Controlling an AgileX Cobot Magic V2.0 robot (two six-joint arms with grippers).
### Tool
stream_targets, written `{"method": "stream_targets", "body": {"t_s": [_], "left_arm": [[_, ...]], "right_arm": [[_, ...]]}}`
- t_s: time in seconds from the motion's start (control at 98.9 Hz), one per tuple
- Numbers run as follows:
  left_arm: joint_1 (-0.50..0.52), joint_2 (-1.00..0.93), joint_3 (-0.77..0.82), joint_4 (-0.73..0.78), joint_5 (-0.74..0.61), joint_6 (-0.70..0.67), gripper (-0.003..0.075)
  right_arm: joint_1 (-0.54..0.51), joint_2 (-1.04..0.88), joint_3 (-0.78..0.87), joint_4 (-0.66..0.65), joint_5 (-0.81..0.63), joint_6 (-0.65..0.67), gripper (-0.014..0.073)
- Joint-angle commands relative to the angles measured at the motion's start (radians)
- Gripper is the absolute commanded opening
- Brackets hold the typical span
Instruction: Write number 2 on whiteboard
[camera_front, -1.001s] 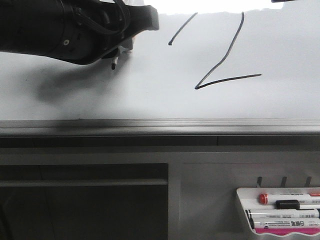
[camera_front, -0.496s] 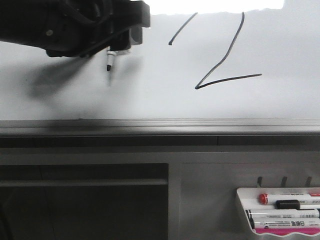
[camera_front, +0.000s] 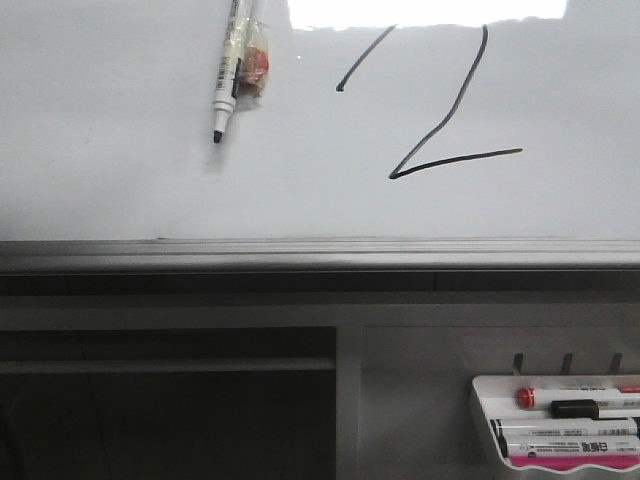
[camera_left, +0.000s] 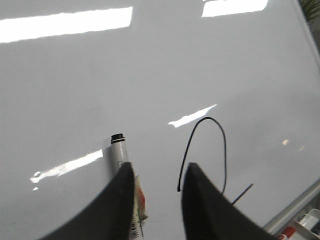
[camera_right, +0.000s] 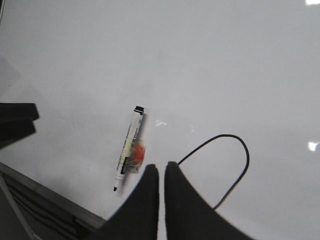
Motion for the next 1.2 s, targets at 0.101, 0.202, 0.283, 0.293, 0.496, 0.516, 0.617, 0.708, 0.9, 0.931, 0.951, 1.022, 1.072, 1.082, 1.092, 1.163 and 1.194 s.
{"method": "stream_targets", "body": {"t_s": [0.101,0.202,0.283,0.293,0.496,0.516,0.617,0.708,0.9,0.931,0.951,1.022,1.072,1.082,1.092,1.163,1.194], "left_arm": [[-0.002,-0.195,0.058,0.018,0.015,0.023,-0.002],[-0.002,-0.292,0.151,0.024,-0.042,0.023,-0.002],[-0.002,-0.362,0.229,0.047,-0.07,0.021,-0.002],[-0.002,-0.373,0.243,0.047,-0.071,0.021,-0.002],[-0.002,-0.535,0.397,0.047,-0.082,0.012,-0.002],[-0.002,-0.55,0.408,0.045,-0.082,0.012,-0.002],[-0.002,-0.609,0.445,0.029,-0.085,0.012,-0.002],[-0.002,-0.627,0.449,0.029,-0.087,0.012,-0.002],[-0.002,-0.629,0.449,0.012,-0.097,0.012,-0.002],[-0.002,-0.629,0.449,0.006,-0.097,0.012,-0.002],[-0.002,-0.629,0.449,0.006,-0.097,0.012,-0.002],[-0.002,-0.629,0.449,0.006,-0.097,0.012,-0.002],[-0.002,-0.629,0.449,0.006,-0.097,0.012,-0.002],[-0.002,-0.629,0.449,0.006,-0.097,0.012,-0.002],[-0.002,-0.629,0.449,0.006,-0.097,0.012,-0.002],[-0.002,-0.629,0.449,0.006,-0.097,0.012,-0.002],[-0.002,-0.629,0.449,0.006,-0.097,0.012,-0.002]], "right_arm": [[-0.003,-0.162,0.136,-0.003,-0.102,-0.013,-0.0057],[-0.003,-0.269,0.242,-0.003,-0.16,-0.015,-0.006],[-0.003,-0.35,0.316,-0.003,-0.173,-0.015,-0.0074],[-0.003,-0.357,0.321,-0.003,-0.173,-0.015,-0.0075],[-0.003,-0.481,0.407,0.03,-0.184,-0.015,-0.0074],[-0.003,-0.488,0.41,0.029,-0.186,-0.015,-0.0074],[-0.003,-0.494,0.41,0.029,-0.183,-0.015,-0.0074],[-0.003,-0.494,0.41,0.029,-0.183,-0.015,-0.0074],[-0.003,-0.494,0.41,0.029,-0.194,-0.015,-0.0074],[-0.003,-0.494,0.41,0.029,-0.194,-0.015,-0.0074],[-0.003,-0.494,0.41,0.029,-0.194,-0.015,-0.0074],[-0.003,-0.494,0.41,0.029,-0.196,-0.015,-0.0074],[-0.003,-0.494,0.41,0.031,-0.196,-0.015,-0.0074],[-0.003,-0.494,0.41,0.031,-0.196,-0.015,-0.0074],[-0.003,-0.494,0.41,0.031,-0.196,-0.015,-0.0074],[-0.003,-0.494,0.41,0.036,-0.196,-0.015,-0.0074],[-0.003,-0.494,0.41,0.036,-0.198,-0.015,-0.0074]]}}
